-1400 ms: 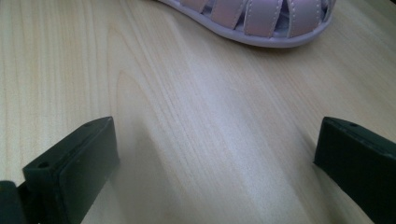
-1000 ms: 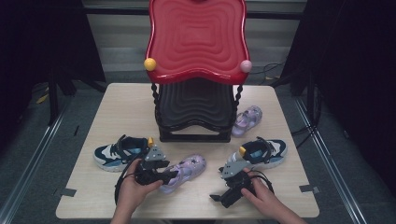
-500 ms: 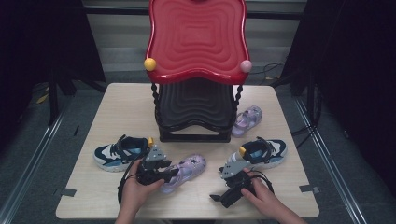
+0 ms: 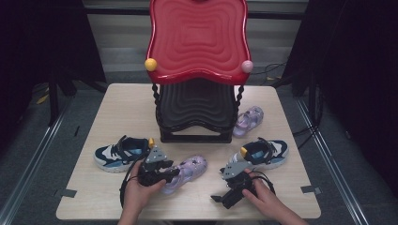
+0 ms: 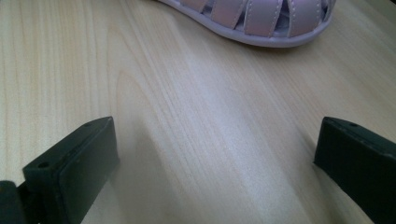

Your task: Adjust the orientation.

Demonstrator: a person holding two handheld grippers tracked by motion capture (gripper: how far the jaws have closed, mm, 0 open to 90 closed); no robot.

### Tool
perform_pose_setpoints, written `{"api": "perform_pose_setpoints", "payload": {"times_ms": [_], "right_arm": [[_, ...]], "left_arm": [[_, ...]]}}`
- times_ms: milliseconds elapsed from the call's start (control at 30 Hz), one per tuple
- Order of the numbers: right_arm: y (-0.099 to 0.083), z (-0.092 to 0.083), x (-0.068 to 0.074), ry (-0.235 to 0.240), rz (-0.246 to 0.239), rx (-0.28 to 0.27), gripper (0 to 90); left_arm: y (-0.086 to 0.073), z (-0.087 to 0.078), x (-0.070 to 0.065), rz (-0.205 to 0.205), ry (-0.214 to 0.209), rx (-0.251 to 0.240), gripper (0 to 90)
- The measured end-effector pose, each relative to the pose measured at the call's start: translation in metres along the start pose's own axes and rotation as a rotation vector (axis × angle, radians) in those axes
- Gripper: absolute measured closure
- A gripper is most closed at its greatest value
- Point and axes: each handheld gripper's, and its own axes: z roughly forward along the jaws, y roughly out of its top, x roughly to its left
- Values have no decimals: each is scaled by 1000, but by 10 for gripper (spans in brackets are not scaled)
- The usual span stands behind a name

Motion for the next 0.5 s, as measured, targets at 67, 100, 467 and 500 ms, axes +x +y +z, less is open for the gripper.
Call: {"api": "perform_pose_setpoints", "payload": {"times_ms": [67, 100, 467, 500], "right_arm": [[0, 0, 0, 0, 1, 0, 0], [0, 0, 0, 0, 2, 1, 0], [0, 0, 0, 0, 0, 0, 0], [0, 0, 0, 0, 0, 0, 0]], "left_arm": [[0, 0, 0, -3, -6, -4, 588], [-1, 0, 0, -8, -9, -2, 608], [-2, -2, -2, 24, 20, 4, 703], [-2, -2, -2, 19, 24, 1, 708]]}}
